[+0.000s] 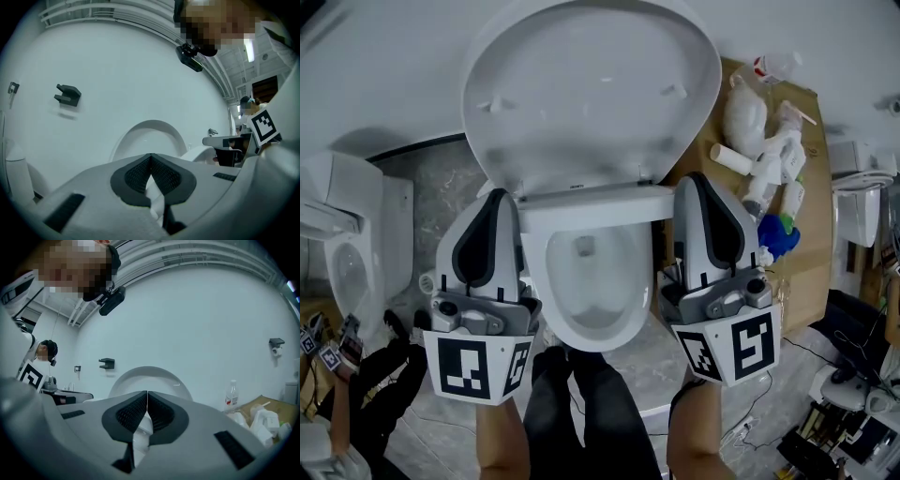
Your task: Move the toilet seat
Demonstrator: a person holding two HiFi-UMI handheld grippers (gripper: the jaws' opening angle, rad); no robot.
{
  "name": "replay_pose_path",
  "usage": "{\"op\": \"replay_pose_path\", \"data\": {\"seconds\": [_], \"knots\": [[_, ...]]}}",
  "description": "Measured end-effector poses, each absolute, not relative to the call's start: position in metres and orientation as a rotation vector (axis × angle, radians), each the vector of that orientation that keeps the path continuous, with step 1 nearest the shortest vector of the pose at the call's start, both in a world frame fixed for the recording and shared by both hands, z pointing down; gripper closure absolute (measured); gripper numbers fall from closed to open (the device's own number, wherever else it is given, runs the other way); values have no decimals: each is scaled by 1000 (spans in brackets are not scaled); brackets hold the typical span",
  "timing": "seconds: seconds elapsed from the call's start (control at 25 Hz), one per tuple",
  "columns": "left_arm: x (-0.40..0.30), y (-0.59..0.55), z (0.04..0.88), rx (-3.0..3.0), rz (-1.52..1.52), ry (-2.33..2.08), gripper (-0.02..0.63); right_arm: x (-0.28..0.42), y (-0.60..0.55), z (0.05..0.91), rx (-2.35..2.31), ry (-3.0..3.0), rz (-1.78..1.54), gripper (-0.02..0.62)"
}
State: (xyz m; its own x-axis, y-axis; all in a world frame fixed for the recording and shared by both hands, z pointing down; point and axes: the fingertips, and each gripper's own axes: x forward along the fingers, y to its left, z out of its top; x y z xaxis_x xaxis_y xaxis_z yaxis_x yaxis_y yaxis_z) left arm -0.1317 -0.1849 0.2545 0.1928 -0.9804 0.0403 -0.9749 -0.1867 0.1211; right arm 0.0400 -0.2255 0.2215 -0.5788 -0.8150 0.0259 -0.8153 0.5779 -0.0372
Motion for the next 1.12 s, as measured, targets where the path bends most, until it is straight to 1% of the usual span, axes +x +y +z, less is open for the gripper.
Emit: {"op": "replay_pose_path", "data": {"seconds": [1.12], "knots": [[-145,-229,250,2364,-67,-1960,597,25,-277,220,1382,-2844,87,580]]}}
